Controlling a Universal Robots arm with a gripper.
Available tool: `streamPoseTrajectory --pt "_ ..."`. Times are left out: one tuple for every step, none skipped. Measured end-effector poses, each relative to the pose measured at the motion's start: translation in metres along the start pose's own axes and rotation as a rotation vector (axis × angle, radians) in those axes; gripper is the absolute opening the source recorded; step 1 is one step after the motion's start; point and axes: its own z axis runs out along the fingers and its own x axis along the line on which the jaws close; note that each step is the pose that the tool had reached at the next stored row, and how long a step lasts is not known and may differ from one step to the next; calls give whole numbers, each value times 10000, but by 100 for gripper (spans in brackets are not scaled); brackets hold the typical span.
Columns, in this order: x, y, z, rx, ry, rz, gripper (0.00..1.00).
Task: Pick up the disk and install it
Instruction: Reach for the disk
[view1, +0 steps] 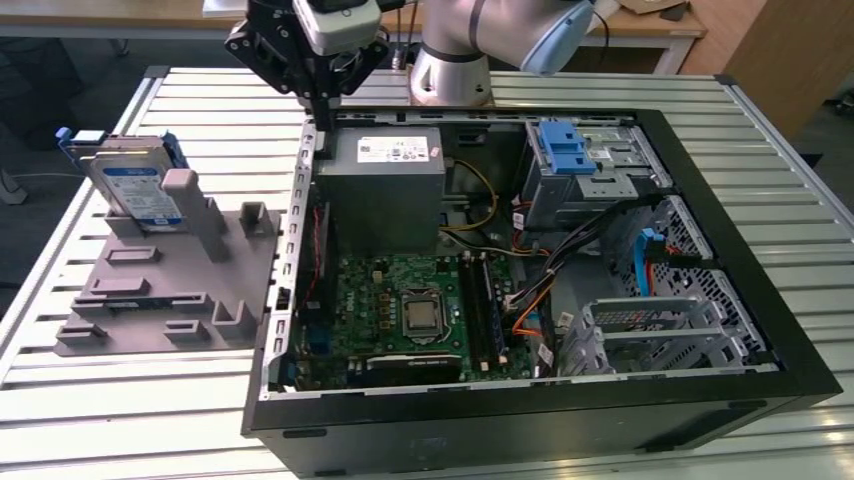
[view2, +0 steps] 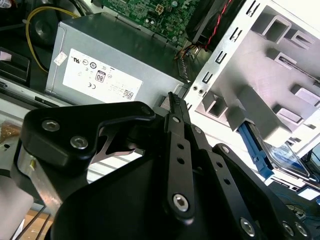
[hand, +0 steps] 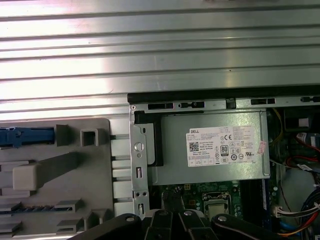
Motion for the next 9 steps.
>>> streamPoseTrajectory --pt "2 0 0 0 0 0 11" --pt "5 0 0 0 0 1 11" --pt "7 -1 0 0 0 1 11" --pt "9 -1 0 0 0 0 11" --pt "10 -1 0 0 0 0 11" --pt "11 -1 0 0 0 -1 11" --pt "12 -1 0 0 0 0 11" --pt "13 -1 0 -1 0 0 11" --pt "16 -1 0 0 0 0 11"
